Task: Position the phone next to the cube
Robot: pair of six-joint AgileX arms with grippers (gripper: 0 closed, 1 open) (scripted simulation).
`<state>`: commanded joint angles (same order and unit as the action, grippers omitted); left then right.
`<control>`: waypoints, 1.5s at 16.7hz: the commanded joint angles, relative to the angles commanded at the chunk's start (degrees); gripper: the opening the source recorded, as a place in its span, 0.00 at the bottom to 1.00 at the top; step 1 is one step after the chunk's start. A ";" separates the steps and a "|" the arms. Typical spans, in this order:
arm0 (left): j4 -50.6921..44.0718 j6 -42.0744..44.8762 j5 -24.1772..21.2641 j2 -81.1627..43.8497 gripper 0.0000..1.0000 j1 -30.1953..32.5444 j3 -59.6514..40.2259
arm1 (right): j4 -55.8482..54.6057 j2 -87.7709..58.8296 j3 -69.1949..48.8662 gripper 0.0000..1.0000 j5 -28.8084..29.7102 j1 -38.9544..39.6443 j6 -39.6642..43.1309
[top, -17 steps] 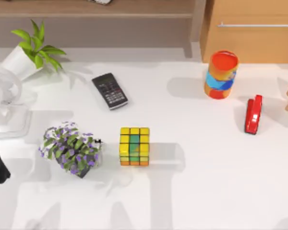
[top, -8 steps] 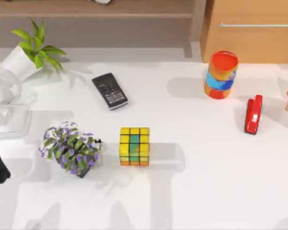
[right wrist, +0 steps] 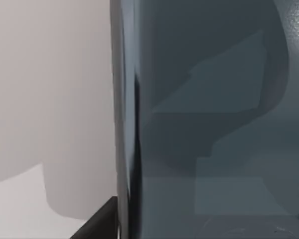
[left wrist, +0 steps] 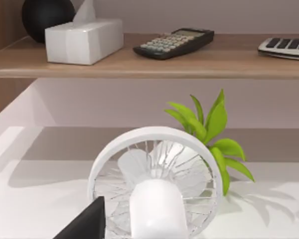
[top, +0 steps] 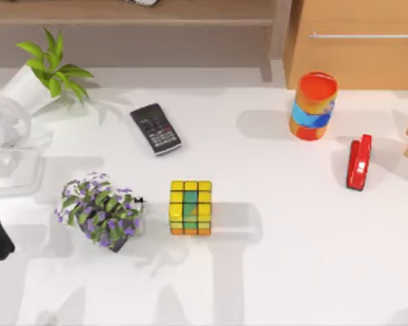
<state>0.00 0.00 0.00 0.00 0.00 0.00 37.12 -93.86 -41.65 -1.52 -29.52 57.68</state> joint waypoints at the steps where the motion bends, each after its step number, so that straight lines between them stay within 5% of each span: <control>1: 0.00 0.00 0.00 0.00 1.00 0.00 0.00 | 0.00 0.00 0.00 0.00 0.00 0.00 0.00; 17: 0.00 0.00 0.00 0.00 1.00 0.00 0.00 | 6.82 4.42 -3.60 0.00 -0.31 0.18 -0.77; 25: 0.00 0.00 0.00 0.00 1.00 0.00 0.00 | 9.72 10.06 -16.86 0.00 1.31 6.64 -14.41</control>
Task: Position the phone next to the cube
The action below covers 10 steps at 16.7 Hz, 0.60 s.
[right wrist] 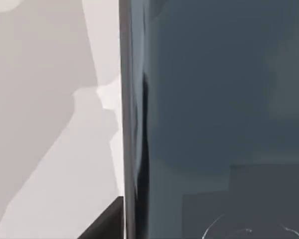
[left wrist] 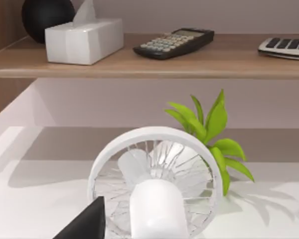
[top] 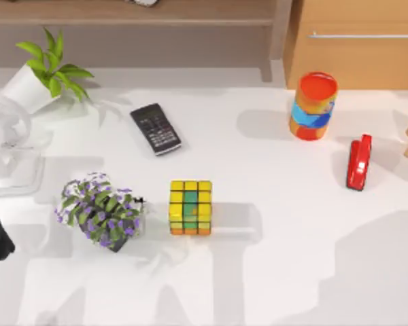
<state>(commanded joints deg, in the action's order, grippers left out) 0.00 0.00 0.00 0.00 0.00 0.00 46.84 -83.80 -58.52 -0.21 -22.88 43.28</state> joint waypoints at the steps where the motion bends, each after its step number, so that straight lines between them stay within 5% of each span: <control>1: 0.00 0.00 0.00 0.00 1.00 0.00 0.00 | 0.59 0.18 -2.09 0.00 0.22 1.56 -2.84; 10: 0.00 0.00 0.00 0.00 1.00 0.00 0.00 | 6.89 -7.57 -18.45 0.00 1.18 22.12 -33.68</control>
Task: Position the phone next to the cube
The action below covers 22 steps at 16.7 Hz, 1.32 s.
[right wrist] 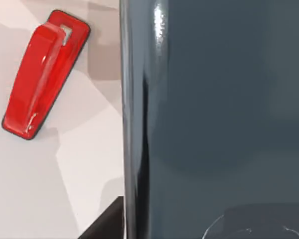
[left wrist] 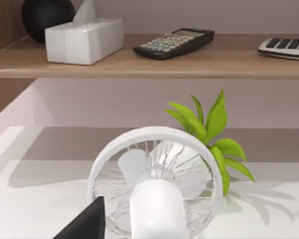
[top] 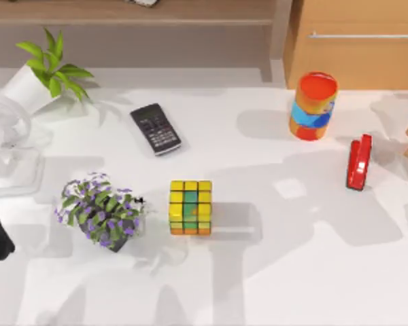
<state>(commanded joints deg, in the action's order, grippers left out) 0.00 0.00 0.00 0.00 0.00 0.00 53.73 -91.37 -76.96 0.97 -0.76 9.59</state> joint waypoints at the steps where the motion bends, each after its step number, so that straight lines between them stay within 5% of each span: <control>1: 0.00 0.00 0.00 0.00 1.00 0.00 0.00 | 0.73 -1.68 -1.42 0.00 0.01 2.69 -3.64; 12: 0.00 0.00 0.00 0.00 1.00 0.00 0.00 | 7.42 -21.22 -11.44 0.00 -0.42 28.20 -36.75; 22: 0.00 0.00 0.00 0.00 1.00 0.00 0.00 | 8.55 -25.31 -12.62 0.00 -0.61 32.70 -42.82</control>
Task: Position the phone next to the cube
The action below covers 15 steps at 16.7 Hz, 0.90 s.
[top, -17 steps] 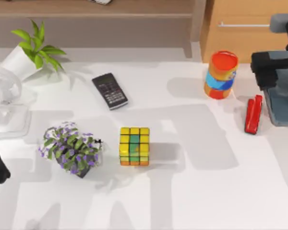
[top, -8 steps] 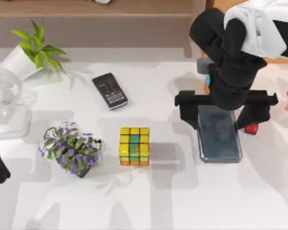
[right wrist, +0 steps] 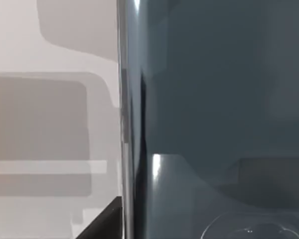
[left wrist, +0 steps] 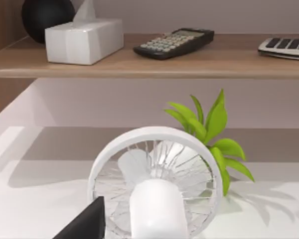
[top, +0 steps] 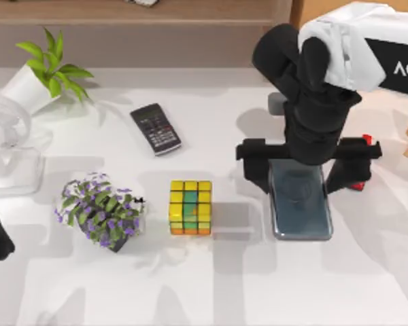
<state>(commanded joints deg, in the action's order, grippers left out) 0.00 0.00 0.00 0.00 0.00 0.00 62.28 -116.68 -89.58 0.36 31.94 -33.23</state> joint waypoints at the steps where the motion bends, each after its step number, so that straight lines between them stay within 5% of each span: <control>1: 0.00 0.00 0.00 0.00 1.00 0.00 0.00 | 0.00 0.00 0.00 0.00 0.00 0.00 0.00; 15: 0.00 0.00 0.00 0.00 1.00 0.00 0.00 | -1.82 3.24 -1.89 0.00 -0.09 0.08 -0.25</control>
<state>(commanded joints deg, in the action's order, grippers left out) 0.00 0.00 0.00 0.00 0.00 0.00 60.46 -113.44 -91.48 0.28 32.03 -33.48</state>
